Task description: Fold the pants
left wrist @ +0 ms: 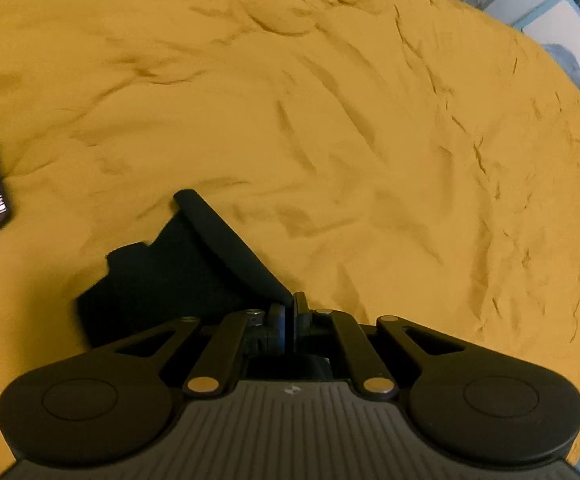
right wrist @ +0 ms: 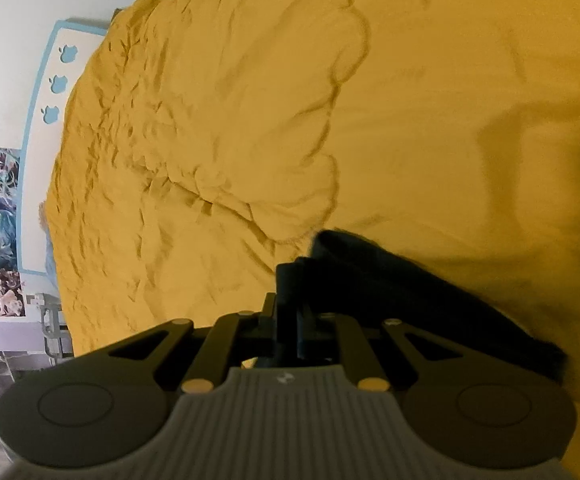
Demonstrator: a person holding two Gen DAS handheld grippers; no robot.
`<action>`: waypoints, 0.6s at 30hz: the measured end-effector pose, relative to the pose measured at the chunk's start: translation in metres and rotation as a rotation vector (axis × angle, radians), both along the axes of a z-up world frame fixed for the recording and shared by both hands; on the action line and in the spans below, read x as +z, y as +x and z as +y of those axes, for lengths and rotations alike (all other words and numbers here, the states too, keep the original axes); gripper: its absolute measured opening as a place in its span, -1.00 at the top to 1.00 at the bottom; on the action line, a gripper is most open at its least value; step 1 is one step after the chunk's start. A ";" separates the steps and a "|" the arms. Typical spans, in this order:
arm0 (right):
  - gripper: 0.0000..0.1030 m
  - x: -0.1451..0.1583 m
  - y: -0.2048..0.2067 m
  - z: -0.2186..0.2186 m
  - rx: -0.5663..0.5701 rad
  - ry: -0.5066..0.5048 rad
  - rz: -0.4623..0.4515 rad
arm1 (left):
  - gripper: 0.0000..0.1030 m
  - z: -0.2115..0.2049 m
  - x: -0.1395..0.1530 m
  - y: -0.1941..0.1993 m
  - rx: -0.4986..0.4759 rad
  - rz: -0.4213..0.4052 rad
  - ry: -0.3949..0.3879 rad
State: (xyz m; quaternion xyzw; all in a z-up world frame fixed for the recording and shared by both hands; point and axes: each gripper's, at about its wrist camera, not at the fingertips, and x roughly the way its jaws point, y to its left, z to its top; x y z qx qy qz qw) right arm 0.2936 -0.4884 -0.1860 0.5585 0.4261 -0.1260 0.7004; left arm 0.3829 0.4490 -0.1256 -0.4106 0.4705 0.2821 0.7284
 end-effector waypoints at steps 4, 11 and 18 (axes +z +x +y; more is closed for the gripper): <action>0.91 -0.015 0.009 -0.005 -0.039 0.009 -0.020 | 0.94 0.002 -0.018 0.009 0.022 -0.002 0.004; 0.82 -0.010 -0.014 -0.018 -0.147 -0.114 -0.068 | 0.92 0.016 -0.005 -0.022 0.140 -0.112 0.112; 0.80 0.043 -0.014 0.020 0.146 -0.424 -0.225 | 0.85 -0.002 0.044 -0.055 0.046 -0.131 0.342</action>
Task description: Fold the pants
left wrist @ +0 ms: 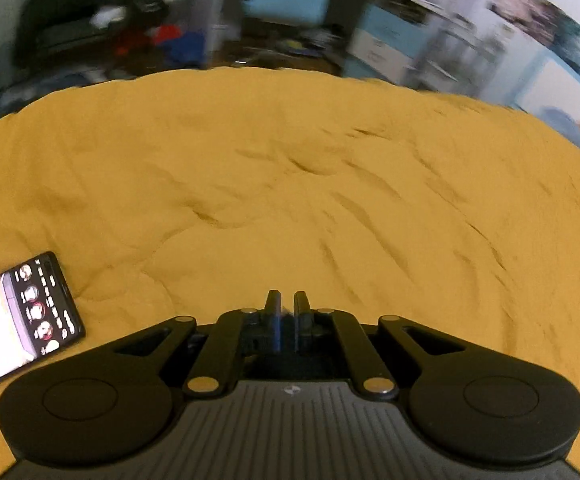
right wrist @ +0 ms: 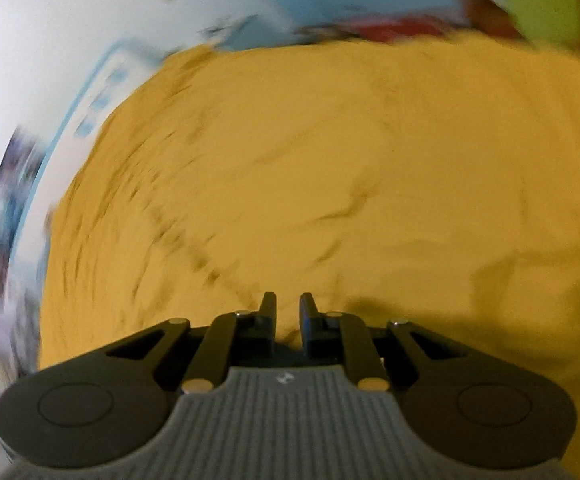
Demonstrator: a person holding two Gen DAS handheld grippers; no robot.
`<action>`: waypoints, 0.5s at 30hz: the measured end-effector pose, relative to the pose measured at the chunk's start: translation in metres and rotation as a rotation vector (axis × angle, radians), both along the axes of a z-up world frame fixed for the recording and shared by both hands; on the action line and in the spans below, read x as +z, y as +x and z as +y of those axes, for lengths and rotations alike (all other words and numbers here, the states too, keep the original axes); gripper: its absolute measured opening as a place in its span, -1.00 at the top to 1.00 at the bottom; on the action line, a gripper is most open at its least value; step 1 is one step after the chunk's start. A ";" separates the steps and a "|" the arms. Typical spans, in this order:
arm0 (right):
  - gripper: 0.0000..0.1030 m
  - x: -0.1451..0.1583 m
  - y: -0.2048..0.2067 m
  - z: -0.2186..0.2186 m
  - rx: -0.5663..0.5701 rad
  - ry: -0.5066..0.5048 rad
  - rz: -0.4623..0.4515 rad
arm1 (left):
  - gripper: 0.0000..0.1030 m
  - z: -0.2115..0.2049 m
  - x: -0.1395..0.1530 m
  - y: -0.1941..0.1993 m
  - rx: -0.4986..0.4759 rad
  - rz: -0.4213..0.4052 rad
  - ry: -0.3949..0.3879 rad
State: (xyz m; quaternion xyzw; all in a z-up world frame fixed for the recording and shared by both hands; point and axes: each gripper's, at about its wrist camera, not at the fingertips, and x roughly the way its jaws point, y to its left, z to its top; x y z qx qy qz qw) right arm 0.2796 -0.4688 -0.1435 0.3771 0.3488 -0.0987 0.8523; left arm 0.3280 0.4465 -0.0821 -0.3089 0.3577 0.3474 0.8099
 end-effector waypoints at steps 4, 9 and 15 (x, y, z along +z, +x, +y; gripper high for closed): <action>0.42 0.020 0.015 0.080 0.372 -0.203 -0.064 | 0.58 -0.054 0.008 -0.029 -0.197 -0.037 -0.006; 0.38 0.018 0.030 0.204 0.859 -0.408 -0.107 | 0.49 -0.115 -0.009 -0.065 -0.357 -0.057 -0.094; 0.39 -0.004 0.045 0.324 1.284 -0.514 -0.134 | 0.33 -0.151 -0.012 -0.081 -0.435 -0.085 -0.084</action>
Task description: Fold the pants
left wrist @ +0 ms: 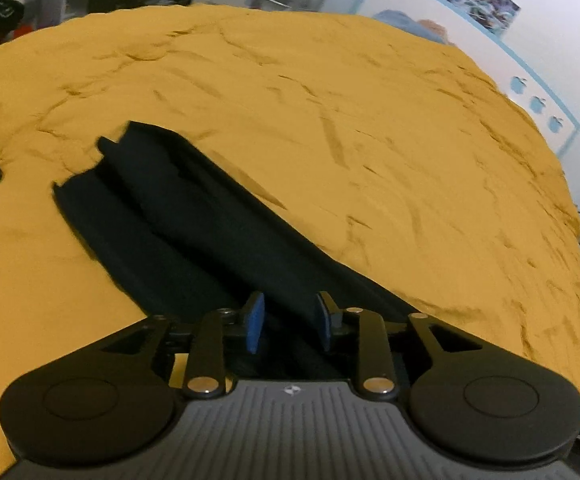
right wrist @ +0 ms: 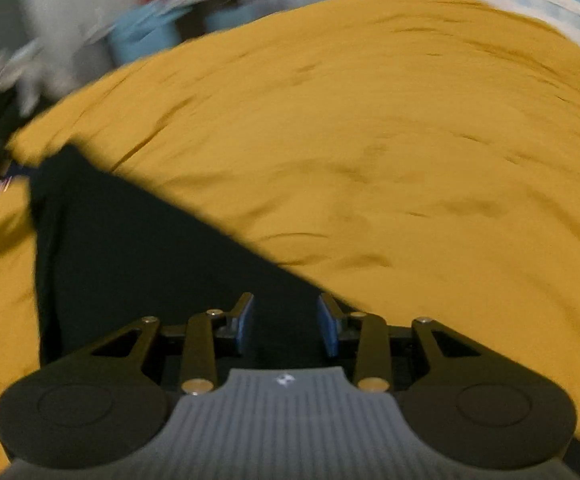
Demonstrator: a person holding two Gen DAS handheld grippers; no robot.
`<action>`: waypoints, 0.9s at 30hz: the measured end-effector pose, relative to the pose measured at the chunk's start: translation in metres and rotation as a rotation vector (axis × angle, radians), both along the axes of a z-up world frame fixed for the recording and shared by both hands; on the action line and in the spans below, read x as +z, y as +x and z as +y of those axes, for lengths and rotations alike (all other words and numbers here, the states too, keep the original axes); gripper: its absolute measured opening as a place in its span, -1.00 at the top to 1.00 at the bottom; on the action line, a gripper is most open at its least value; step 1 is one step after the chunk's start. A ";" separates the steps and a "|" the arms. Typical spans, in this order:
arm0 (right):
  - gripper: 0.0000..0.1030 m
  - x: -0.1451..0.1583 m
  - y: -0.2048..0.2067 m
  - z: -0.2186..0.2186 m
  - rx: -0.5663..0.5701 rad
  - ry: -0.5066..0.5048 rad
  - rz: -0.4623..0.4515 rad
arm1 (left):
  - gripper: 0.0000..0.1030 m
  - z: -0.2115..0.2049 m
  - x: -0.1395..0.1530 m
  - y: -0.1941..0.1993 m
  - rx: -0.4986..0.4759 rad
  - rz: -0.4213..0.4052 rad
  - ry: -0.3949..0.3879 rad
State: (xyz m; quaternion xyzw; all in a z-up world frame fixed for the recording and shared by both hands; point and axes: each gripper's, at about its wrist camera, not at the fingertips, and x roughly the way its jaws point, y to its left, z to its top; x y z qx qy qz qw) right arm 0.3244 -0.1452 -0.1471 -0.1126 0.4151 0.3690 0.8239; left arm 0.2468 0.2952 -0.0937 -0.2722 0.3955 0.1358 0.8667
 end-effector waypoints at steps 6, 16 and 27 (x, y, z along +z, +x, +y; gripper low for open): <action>0.38 -0.026 0.006 0.050 0.205 -0.142 -0.012 | 0.28 -0.012 0.001 -0.002 -0.062 -0.014 -0.034; 1.00 0.003 0.028 0.037 0.125 -0.064 -0.076 | 0.23 0.002 -0.007 -0.013 -0.023 -0.028 -0.054; 0.69 0.003 -0.004 0.060 -0.020 -0.100 -0.144 | 0.20 0.037 -0.004 -0.017 0.091 -0.036 -0.044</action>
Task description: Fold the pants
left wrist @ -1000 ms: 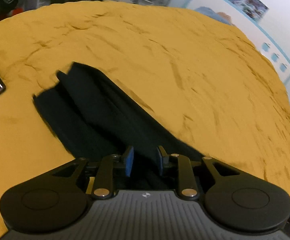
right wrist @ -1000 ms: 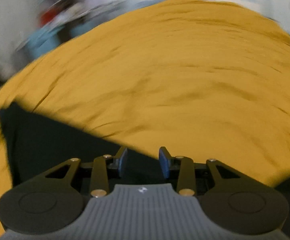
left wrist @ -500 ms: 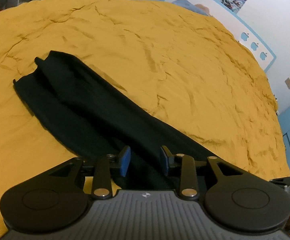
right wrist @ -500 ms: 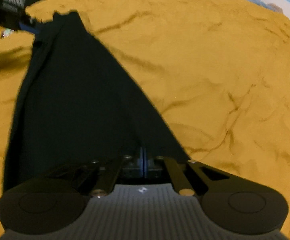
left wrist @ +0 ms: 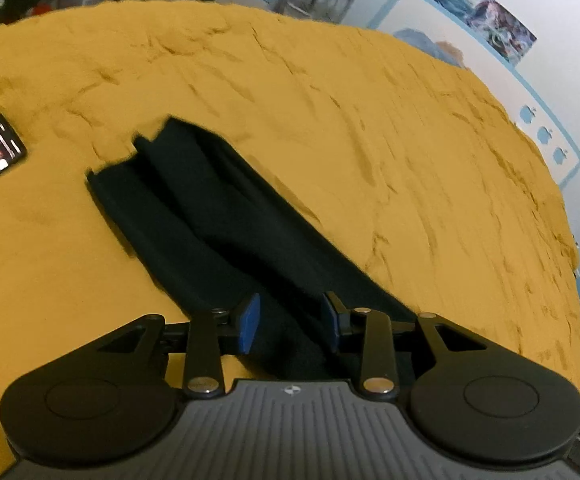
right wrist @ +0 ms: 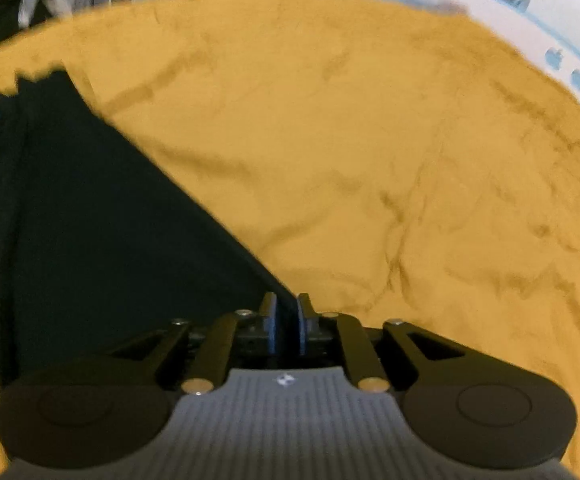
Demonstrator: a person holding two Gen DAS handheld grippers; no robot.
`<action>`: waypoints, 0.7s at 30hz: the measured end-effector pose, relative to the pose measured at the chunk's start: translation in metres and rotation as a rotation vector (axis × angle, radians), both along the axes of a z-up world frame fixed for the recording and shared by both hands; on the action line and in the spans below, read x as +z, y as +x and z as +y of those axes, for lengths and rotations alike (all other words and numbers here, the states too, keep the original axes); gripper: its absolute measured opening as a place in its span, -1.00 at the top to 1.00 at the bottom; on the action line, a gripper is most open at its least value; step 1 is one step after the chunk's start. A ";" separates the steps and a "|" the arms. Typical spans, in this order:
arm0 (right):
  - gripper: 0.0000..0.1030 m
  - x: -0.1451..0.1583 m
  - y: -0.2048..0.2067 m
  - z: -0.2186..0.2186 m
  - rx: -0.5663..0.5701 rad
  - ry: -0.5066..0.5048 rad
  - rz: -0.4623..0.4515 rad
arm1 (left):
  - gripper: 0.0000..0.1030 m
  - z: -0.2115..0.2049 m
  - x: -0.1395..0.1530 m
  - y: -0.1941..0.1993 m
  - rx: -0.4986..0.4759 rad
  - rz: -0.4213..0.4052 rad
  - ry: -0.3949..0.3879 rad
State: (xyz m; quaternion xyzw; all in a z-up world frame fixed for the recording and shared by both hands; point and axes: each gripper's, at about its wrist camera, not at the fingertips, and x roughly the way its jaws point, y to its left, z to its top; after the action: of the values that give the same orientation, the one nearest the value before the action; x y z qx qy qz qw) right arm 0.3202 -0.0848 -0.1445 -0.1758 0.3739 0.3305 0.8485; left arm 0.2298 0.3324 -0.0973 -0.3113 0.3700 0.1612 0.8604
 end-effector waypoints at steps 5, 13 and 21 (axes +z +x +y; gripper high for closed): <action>0.59 0.009 -0.024 0.020 0.149 0.178 0.169 | 0.08 0.014 0.002 0.014 0.006 -0.018 -0.024; 0.58 -0.002 -0.039 0.070 0.225 0.270 0.261 | 0.05 0.028 -0.021 0.029 0.031 0.065 -0.097; 0.57 -0.006 -0.052 0.080 0.237 0.352 0.309 | 0.06 0.045 -0.039 0.020 0.075 0.048 -0.191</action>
State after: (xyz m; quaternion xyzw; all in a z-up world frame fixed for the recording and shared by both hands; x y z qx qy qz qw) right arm 0.2685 -0.0050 -0.1507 -0.0155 0.4127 0.5106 0.7541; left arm 0.2495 0.3775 -0.1365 -0.4016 0.3922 0.1644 0.8111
